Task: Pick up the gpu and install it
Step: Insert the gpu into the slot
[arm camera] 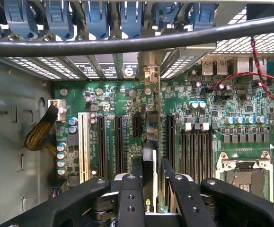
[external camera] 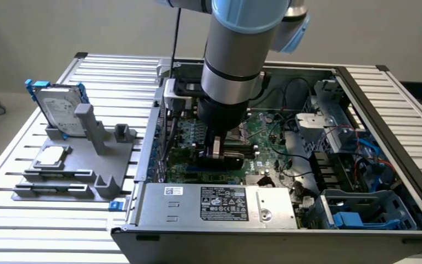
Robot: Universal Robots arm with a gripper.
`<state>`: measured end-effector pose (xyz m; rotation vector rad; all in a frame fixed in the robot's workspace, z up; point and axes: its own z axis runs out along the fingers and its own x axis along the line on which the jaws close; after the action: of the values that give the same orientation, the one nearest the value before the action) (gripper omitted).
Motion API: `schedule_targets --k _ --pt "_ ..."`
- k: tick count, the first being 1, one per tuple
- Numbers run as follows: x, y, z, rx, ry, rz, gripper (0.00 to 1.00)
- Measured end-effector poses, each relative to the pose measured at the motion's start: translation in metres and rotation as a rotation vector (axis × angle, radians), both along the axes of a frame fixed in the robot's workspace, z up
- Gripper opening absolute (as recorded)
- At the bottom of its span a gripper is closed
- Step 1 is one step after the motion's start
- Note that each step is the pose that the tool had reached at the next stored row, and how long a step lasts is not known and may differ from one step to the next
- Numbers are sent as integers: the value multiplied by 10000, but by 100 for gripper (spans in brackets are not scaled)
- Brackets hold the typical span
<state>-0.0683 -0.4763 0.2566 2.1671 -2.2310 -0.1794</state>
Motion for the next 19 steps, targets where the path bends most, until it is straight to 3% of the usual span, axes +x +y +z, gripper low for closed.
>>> schedule_targets --k 5,19 --pt "-12 0 -11 -41 4 3 26" --pt "-23 8 44 -45 32 31 26"
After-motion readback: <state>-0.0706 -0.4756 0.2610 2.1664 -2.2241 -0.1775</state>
